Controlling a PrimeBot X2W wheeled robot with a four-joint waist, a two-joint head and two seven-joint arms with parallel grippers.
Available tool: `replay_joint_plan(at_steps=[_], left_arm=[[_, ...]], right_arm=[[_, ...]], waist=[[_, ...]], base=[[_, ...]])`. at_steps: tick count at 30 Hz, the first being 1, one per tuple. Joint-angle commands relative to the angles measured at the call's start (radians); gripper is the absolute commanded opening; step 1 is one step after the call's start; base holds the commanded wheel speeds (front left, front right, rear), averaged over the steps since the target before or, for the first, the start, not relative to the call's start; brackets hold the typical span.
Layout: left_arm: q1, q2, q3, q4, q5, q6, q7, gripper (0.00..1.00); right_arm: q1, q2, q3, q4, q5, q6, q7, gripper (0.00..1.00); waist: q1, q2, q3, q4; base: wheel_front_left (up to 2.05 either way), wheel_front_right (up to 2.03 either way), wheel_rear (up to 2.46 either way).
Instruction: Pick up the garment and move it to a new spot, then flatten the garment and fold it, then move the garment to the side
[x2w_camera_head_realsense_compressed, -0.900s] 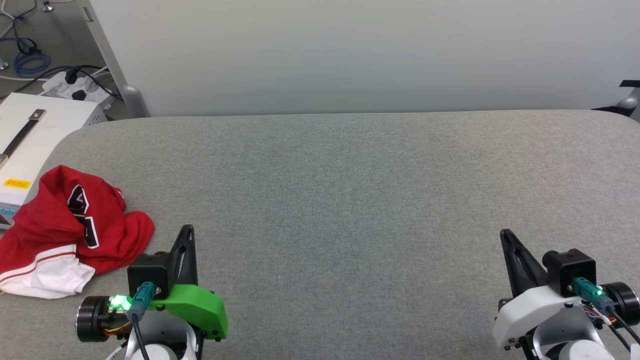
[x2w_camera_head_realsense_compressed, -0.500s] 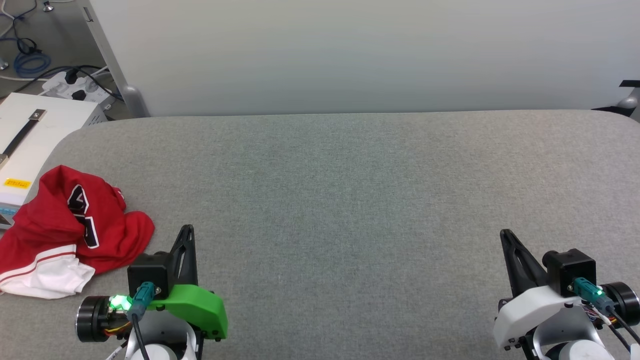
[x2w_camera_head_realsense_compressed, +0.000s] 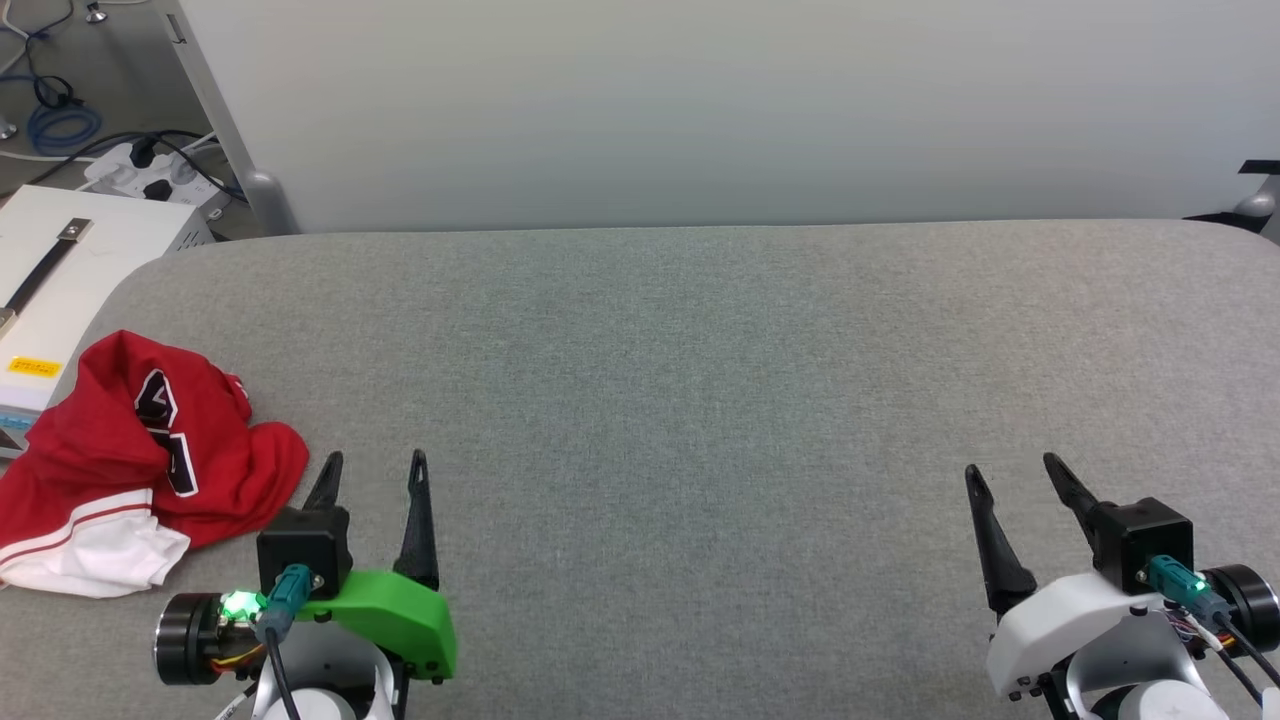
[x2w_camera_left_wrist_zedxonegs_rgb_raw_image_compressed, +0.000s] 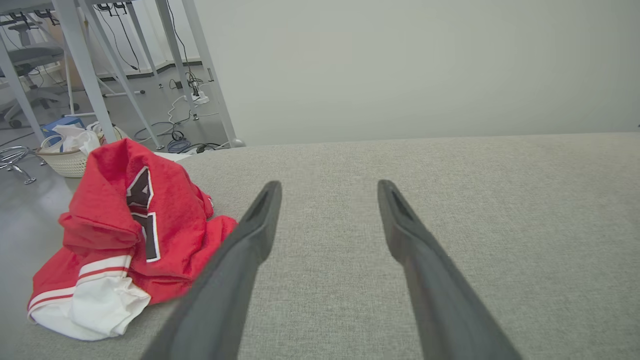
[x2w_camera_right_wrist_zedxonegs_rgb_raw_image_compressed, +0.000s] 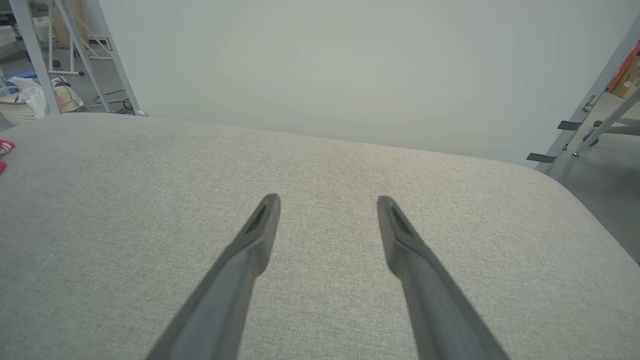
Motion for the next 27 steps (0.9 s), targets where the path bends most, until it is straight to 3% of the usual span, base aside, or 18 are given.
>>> replay_joint_plan(at_steps=[1,27], left_arm=[[-0.005,0.0,-0.006,0.006,-0.012,-0.002,-0.01,1.0],[-0.026,-0.001,-0.036,0.047,-0.068,-0.008,-0.064,1.0]], right_arm=[[-0.002,-0.001,-0.002,0.003,0.01,0.0,-0.01,1.0],[0.0,-0.001,-0.033,-0.028,0.08,0.0,-0.046,1.0]], waist=[[0.0,0.0,0.0,0.0],[0.0,0.0,-0.005,-0.002]], base=[[0.0,0.0,0.0],[0.0,0.0,0.0]])
